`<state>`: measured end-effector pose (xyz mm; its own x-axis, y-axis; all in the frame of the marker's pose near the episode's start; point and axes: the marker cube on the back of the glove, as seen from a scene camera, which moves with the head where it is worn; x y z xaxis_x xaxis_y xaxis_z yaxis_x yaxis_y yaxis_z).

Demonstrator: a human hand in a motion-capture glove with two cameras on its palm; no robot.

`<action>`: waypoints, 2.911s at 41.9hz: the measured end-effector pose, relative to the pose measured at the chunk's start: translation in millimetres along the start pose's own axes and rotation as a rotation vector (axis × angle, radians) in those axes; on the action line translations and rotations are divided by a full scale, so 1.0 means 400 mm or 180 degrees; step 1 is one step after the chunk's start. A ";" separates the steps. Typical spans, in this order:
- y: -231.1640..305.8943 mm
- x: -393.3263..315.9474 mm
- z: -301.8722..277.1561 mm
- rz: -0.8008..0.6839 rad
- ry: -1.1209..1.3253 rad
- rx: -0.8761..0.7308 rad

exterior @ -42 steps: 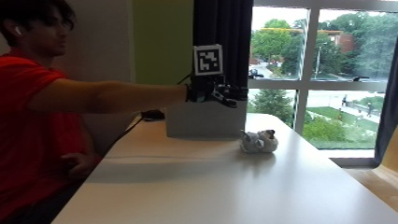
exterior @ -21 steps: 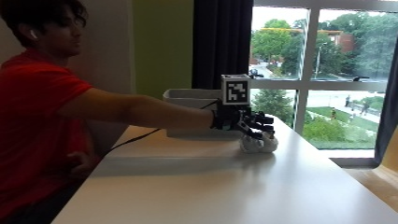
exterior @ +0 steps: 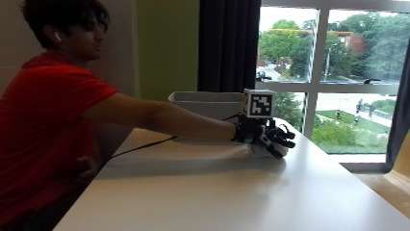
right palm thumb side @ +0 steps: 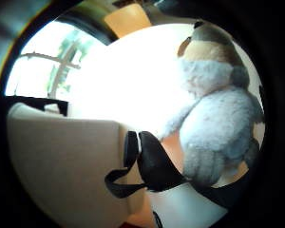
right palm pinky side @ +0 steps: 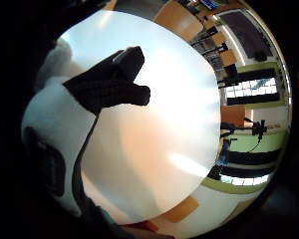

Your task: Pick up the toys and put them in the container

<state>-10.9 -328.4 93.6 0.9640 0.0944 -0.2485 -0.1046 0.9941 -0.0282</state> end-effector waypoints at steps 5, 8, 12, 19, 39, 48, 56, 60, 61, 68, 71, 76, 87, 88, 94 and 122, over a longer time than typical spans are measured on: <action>-0.010 -0.010 0.035 -0.0097 0.0028 -0.0481; -0.016 -0.024 0.038 -0.0132 -0.0059 -0.0565; -0.021 -0.038 0.028 -0.0110 0.0087 -0.0601; -0.014 -0.057 0.020 -0.0069 0.0317 -0.0390; 0.126 -0.011 -0.044 -0.0503 0.0243 0.0476; 0.188 0.046 -0.230 -0.0450 0.0160 0.0679; 0.258 0.016 -0.385 -0.0540 0.0095 0.0959; 0.300 -0.028 -0.467 -0.0681 0.0054 0.1132; 0.310 -0.044 -0.487 -0.0712 0.0027 0.1172; 0.372 -0.174 -0.608 -0.0930 -0.0183 0.1371; 0.392 -0.232 -0.650 -0.1073 -0.0255 0.1438; 0.416 -0.331 -0.695 -0.1164 -0.0335 0.1565; 0.453 -0.507 -0.665 -0.1450 -0.0196 0.1515; 0.453 -0.511 -0.661 -0.1447 -0.0191 0.1500; 0.452 -0.509 -0.639 -0.1497 -0.0268 0.1367; 0.477 -0.259 -0.484 -0.1098 -0.0178 0.0552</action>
<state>-178.1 -158.7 -73.3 0.9477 -0.2490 -0.1996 0.2662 0.9617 0.0645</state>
